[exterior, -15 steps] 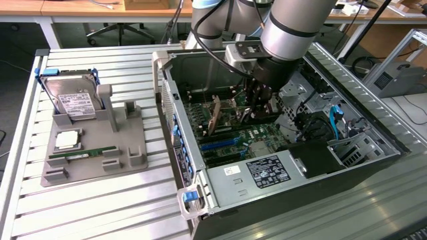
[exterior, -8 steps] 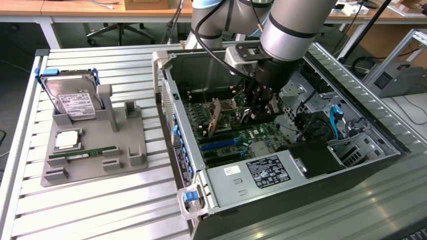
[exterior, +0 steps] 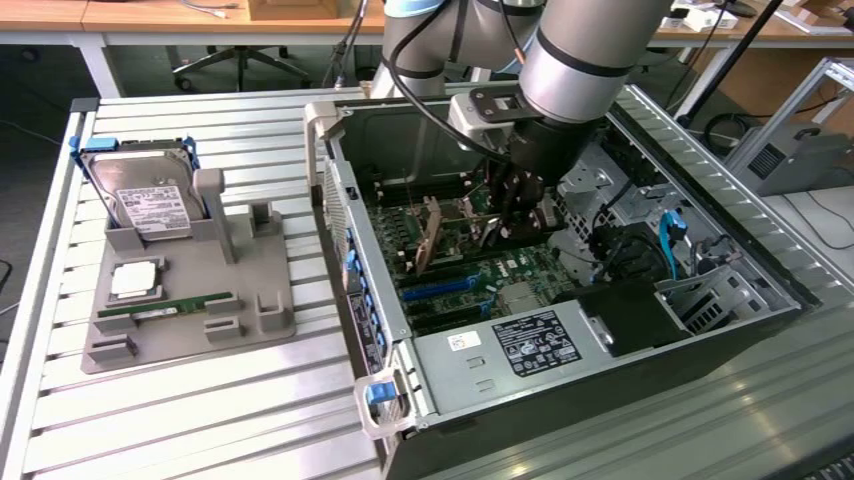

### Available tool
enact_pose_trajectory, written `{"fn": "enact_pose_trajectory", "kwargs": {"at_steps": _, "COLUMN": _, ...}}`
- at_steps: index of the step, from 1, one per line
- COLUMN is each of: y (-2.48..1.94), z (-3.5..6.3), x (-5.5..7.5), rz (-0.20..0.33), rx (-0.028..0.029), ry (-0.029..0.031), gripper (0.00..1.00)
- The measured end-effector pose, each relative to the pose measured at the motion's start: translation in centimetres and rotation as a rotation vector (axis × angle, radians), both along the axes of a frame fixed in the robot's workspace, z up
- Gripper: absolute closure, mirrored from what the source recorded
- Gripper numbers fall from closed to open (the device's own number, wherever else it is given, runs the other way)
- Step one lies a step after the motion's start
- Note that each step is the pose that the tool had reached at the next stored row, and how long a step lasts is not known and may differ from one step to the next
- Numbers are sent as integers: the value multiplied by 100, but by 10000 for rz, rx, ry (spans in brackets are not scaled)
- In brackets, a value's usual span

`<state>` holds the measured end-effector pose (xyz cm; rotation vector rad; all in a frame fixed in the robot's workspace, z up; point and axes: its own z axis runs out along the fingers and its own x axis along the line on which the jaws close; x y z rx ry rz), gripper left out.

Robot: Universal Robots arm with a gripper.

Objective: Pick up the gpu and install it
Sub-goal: 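Insert the gpu into the slot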

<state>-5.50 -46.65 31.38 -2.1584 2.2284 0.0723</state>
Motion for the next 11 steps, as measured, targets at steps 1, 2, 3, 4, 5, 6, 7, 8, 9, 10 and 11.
{"fn": "enact_pose_trajectory", "kwargs": {"at_steps": 1, "y": 0, "z": -1, "x": -2, "rz": 0, "rx": 0, "ry": 0, "gripper": 70}}
{"fn": "enact_pose_trajectory", "kwargs": {"at_steps": 2, "y": 0, "z": -2, "x": -6, "rz": 0, "rx": 0, "ry": 0, "gripper": 70}}
{"fn": "enact_pose_trajectory", "kwargs": {"at_steps": 3, "y": 0, "z": -3, "x": -13, "rz": 0, "rx": 0, "ry": 0, "gripper": 70}}
{"fn": "enact_pose_trajectory", "kwargs": {"at_steps": 4, "y": 0, "z": -5, "x": -19, "rz": 0, "rx": 0, "ry": 0, "gripper": 70}}
{"fn": "enact_pose_trajectory", "kwargs": {"at_steps": 5, "y": 0, "z": -6, "x": -24, "rz": 0, "rx": 0, "ry": 0, "gripper": 70}}
{"fn": "enact_pose_trajectory", "kwargs": {"at_steps": 6, "y": 0, "z": -6, "x": -27, "rz": 0, "rx": 0, "ry": 0, "gripper": 70}}
{"fn": "enact_pose_trajectory", "kwargs": {"at_steps": 7, "y": 0, "z": -7, "x": -29, "rz": 0, "rx": 0, "ry": 0, "gripper": 70}}
{"fn": "enact_pose_trajectory", "kwargs": {"at_steps": 8, "y": 0, "z": -7, "x": -32, "rz": 1, "rx": 0, "ry": 0, "gripper": 70}}
{"fn": "enact_pose_trajectory", "kwargs": {"at_steps": 9, "y": 0, "z": -8, "x": -34, "rz": 0, "rx": 0, "ry": 0, "gripper": 70}}
{"fn": "enact_pose_trajectory", "kwargs": {"at_steps": 10, "y": 0, "z": -8, "x": -36, "rz": 0, "rx": -1, "ry": 0, "gripper": 70}}
{"fn": "enact_pose_trajectory", "kwargs": {"at_steps": 11, "y": 0, "z": -10, "x": -39, "rz": 0, "rx": 0, "ry": 0, "gripper": 70}}
